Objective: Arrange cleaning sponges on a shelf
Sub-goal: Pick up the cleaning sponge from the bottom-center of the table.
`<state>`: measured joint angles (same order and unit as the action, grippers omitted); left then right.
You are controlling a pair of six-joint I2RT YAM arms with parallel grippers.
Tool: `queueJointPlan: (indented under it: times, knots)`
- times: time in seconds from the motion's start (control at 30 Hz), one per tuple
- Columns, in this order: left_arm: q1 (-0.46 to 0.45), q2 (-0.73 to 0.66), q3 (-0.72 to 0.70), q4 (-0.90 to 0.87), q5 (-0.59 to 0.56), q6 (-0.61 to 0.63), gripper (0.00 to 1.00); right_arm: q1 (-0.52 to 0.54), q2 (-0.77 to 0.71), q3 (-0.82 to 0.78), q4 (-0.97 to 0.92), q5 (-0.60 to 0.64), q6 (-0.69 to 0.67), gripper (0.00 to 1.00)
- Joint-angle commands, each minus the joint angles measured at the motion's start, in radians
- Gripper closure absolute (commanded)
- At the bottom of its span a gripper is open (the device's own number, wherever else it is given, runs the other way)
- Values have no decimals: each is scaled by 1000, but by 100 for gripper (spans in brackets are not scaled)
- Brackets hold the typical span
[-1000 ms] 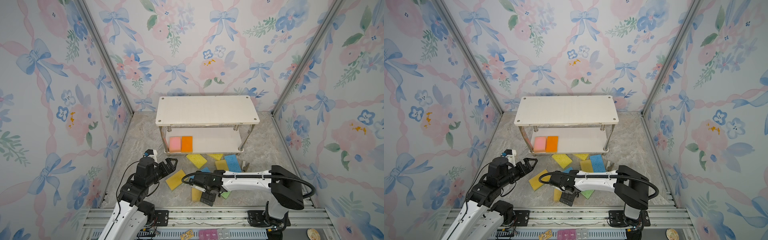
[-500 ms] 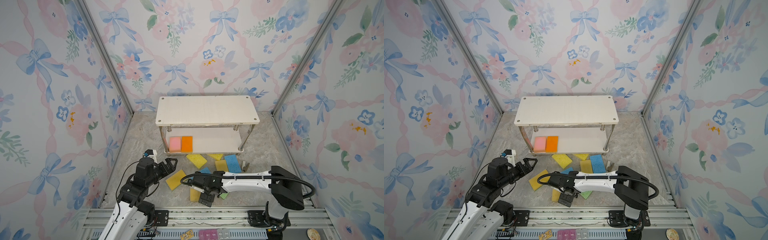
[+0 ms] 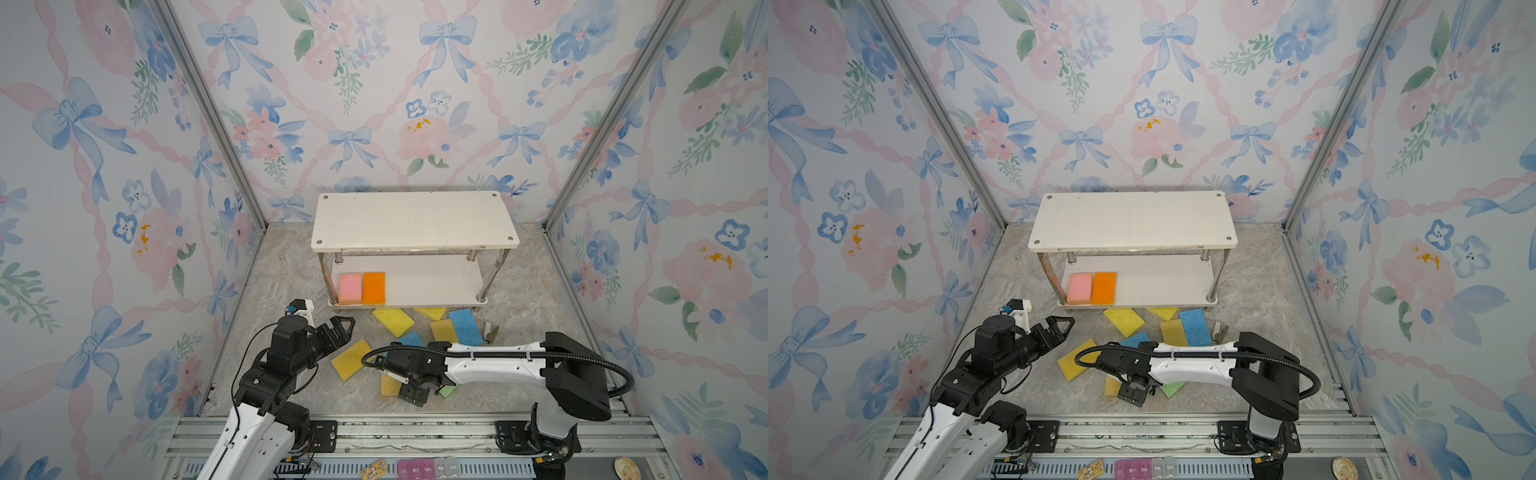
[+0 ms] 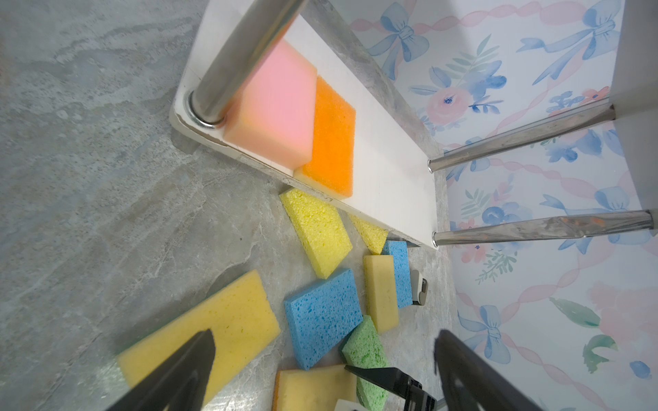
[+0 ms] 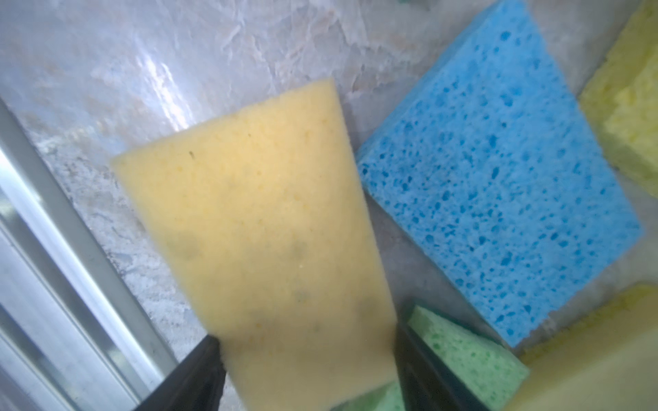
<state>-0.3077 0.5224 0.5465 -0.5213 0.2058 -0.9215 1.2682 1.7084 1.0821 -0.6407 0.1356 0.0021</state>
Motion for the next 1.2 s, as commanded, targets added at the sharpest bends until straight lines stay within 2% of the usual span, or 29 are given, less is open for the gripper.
queueJointPlan:
  times: [0.0, 0.2, 0.47, 0.63, 0.8, 1.03, 1.17]
  knots:
    - [3, 14, 0, 3, -4, -3, 2, -17, -48, -22, -1, 25, 31, 27]
    - [2, 30, 9, 18, 47, -15, 2, -59, -192, -42, -9, 13, 82, 27]
    - [-29, 28, -9, 108, 104, -120, 2, -164, -340, -68, 5, -31, 197, 26]
    - [-165, 28, -41, 252, 50, -265, 2, -237, -362, -30, 3, -22, 347, 26]
    - [-320, 47, -91, 456, -54, -382, 2, -249, -359, 20, 8, -32, 428, 26]
    - [-426, 163, -86, 599, -83, -383, 4, -278, -374, 52, 27, -66, 484, 25]
    - [-453, 231, -70, 662, -75, -371, 10, -278, -389, 62, 34, -71, 501, 25]
